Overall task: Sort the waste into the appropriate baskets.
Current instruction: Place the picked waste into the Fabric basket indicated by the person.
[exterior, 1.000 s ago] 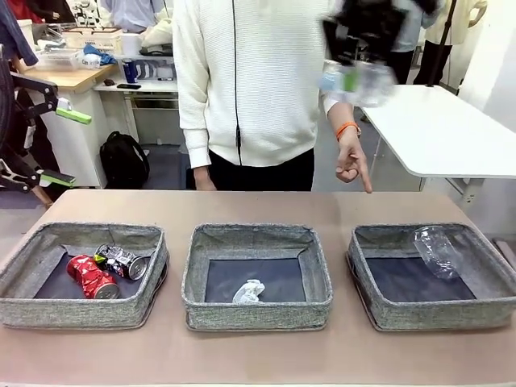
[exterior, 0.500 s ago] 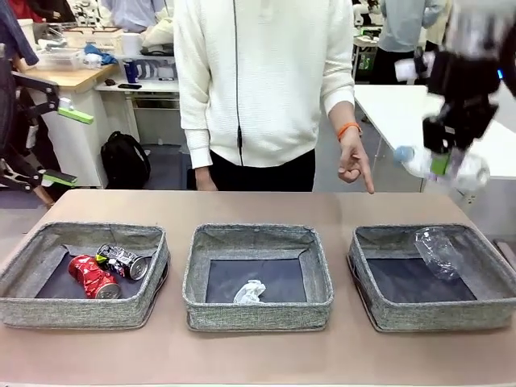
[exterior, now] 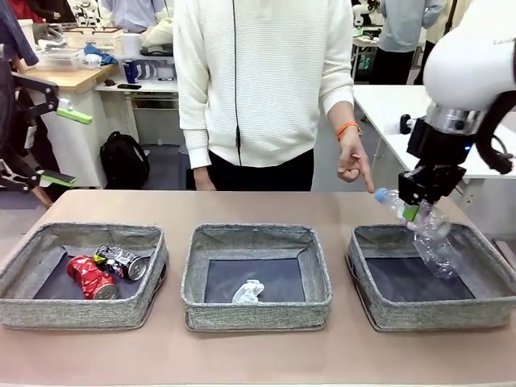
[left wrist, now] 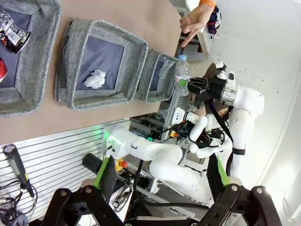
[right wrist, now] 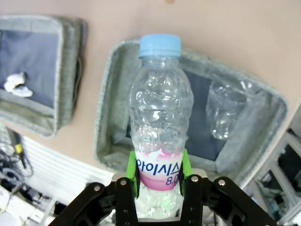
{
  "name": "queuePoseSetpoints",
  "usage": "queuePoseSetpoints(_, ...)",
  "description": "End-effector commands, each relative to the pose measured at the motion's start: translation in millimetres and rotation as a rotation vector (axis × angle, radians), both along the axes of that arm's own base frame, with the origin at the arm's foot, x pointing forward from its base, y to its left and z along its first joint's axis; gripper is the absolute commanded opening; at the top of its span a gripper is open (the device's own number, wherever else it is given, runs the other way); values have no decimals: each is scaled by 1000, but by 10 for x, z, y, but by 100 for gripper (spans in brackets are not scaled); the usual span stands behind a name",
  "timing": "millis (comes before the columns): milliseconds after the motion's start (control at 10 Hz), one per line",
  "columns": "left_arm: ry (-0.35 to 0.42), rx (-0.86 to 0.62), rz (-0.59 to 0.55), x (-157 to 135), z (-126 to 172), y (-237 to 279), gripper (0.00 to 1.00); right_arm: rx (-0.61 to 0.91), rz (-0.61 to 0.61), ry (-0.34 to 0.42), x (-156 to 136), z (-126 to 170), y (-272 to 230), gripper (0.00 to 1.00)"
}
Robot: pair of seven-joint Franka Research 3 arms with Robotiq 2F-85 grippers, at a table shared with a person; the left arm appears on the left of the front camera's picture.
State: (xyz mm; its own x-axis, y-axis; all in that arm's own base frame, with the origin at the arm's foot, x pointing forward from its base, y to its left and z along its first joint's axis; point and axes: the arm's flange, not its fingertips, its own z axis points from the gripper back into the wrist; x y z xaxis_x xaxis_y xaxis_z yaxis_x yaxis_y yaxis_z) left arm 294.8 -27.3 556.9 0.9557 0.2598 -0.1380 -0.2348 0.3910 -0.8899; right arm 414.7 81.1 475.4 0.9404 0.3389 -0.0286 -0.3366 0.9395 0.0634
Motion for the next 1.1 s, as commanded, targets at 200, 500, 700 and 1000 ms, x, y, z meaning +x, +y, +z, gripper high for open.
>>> queuePoseSetpoints(200, 9, 2, 2, -18, 4, -4, 100, 0, 6, 40, -21, 32, -79, 40)
queuePoseSetpoints(500, 9, 2, 2, -18, 4, -4, 100, 4, 21, 44, -29, 29, -77, 99)
queuePoseSetpoints(700, 9, 2, 2, -18, 4, -4, 100, 4, 19, 47, -32, 37, -81, 100)
queuePoseSetpoints(1000, 9, 2, 2, -18, 4, -4, 100, 10, 20, 45, -27, 45, -75, 100)
